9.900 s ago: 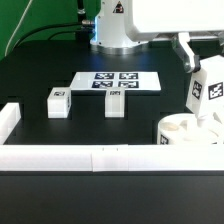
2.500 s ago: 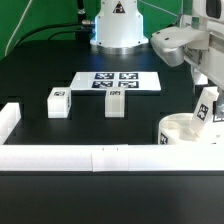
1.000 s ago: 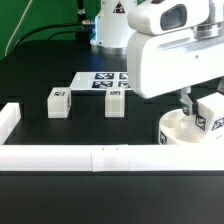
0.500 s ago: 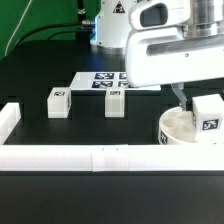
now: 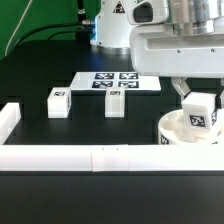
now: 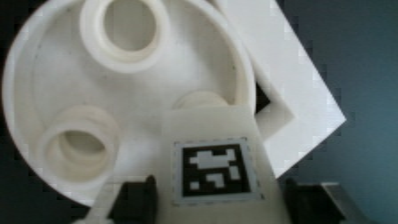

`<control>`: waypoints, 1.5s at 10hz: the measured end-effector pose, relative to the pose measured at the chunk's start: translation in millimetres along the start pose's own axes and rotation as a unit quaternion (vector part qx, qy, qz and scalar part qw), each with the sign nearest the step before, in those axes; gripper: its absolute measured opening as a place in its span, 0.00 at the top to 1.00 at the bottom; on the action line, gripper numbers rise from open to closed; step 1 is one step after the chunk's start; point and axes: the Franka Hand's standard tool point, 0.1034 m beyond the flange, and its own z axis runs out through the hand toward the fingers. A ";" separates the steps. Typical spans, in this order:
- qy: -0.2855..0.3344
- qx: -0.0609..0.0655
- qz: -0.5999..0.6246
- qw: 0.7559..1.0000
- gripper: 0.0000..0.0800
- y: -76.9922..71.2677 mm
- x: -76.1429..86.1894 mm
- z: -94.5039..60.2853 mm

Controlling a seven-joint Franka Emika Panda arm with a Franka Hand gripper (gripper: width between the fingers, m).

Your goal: Assemble stool

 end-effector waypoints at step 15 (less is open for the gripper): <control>-0.067 0.047 0.259 0.962 0.19 -22.6 -25.6 -21.1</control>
Offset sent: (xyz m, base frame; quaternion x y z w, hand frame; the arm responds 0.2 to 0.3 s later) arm -0.0010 0.0166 -0.0138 0.0180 0.0115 0.3844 0.9229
